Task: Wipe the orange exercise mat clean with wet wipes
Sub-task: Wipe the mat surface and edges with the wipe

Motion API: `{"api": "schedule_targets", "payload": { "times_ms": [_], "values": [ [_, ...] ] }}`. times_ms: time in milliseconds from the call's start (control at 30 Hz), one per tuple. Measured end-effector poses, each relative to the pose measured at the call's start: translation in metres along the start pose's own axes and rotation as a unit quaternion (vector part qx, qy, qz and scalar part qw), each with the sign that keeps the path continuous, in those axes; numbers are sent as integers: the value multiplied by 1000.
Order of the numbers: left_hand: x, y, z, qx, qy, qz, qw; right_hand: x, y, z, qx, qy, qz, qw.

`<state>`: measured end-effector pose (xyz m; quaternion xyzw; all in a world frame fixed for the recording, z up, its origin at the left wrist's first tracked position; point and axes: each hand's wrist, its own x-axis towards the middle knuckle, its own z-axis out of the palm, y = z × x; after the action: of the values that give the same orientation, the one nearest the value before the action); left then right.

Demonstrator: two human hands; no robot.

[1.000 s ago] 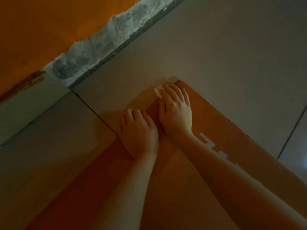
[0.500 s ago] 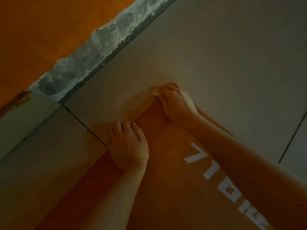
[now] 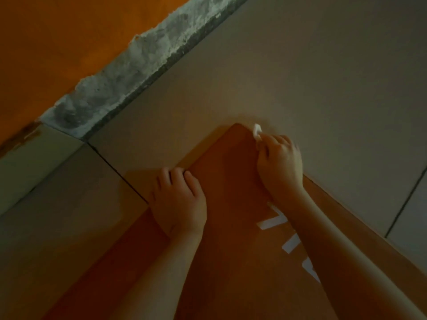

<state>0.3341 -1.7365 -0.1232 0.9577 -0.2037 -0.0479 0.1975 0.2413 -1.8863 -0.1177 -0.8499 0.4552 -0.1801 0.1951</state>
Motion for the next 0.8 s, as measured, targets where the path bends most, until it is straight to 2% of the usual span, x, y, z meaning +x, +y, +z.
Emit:
{"api": "schedule_targets", "payload": {
  "times_ms": [200, 300, 400, 567, 800],
  "values": [
    [-1, 1, -1, 4, 2, 10, 1000, 14, -15, 11, 45, 19, 16, 999],
    [0, 0, 0, 7, -1, 12, 1000, 12, -14, 7, 28, -5, 8, 1000],
    [-1, 0, -1, 10, -2, 12, 1000, -9, 6, -7, -8, 8, -33, 999],
    [-2, 2, -3, 16, -12, 15, 1000, -32, 23, -11, -33, 40, -7, 999],
    [-2, 3, -5, 18, -20, 21, 999, -31, 22, -14, -47, 27, -6, 999]
  ]
}}
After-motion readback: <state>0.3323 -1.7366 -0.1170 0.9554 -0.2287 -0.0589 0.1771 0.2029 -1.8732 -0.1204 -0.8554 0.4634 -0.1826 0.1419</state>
